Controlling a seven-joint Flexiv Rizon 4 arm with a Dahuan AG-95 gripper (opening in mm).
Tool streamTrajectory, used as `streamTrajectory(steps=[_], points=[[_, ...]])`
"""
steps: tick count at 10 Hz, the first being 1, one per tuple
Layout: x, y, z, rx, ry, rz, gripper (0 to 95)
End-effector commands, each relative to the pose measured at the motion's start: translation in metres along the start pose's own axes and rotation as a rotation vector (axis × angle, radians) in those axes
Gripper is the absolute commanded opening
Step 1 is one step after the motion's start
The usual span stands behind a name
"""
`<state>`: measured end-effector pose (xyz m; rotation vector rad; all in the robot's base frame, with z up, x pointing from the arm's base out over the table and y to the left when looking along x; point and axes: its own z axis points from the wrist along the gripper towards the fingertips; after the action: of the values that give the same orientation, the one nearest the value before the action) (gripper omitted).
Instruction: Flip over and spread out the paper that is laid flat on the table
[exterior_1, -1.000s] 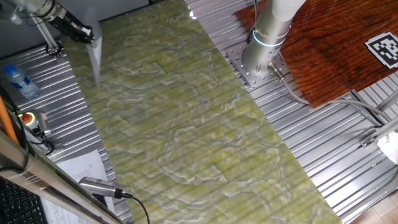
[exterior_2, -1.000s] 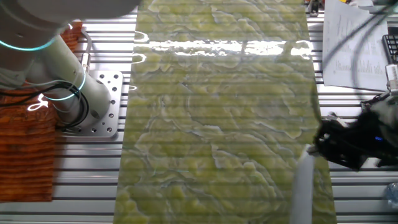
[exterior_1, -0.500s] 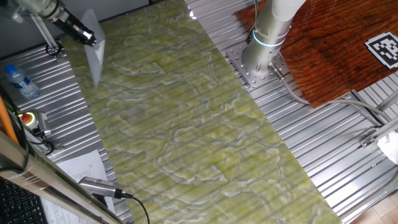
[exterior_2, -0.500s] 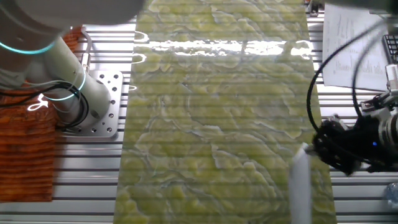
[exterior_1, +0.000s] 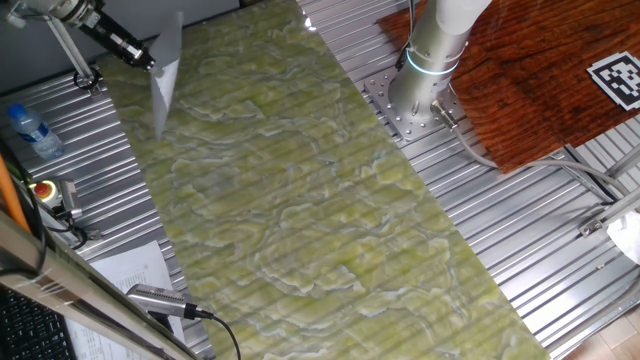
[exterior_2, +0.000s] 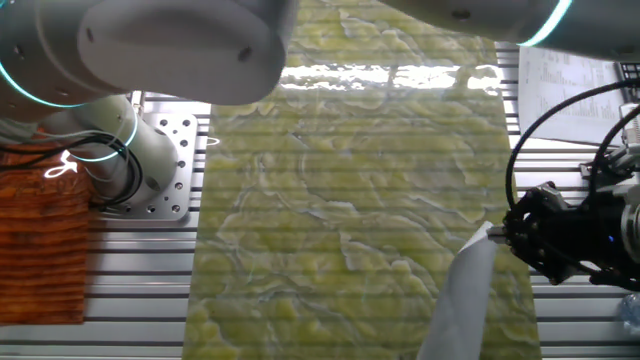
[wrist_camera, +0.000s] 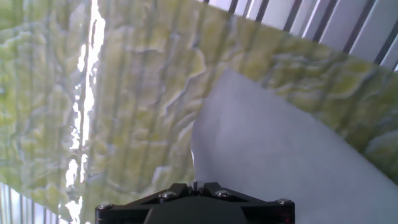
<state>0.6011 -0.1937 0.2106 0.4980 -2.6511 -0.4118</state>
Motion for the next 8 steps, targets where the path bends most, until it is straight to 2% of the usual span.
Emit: streamTrajectory(steps=[1, 4, 5, 6, 7, 8], points=[[-0.007, -0.01, 0.005, 0.115, -0.018, -0.128, 0.0], [-0.007, -0.01, 0.005, 0.108, -0.005, -0.135, 0.0], [-0.007, -0.01, 0.005, 0.091, -0.014, -0.124, 0.0], [-0.007, -0.01, 0.005, 0.091, -0.014, -0.124, 0.0], [-0.002, -0.004, 0.016, 0.046, -0.045, -0.06, 0.0], [-0.001, -0.001, 0.019, 0.038, -0.048, -0.046, 0.0]])
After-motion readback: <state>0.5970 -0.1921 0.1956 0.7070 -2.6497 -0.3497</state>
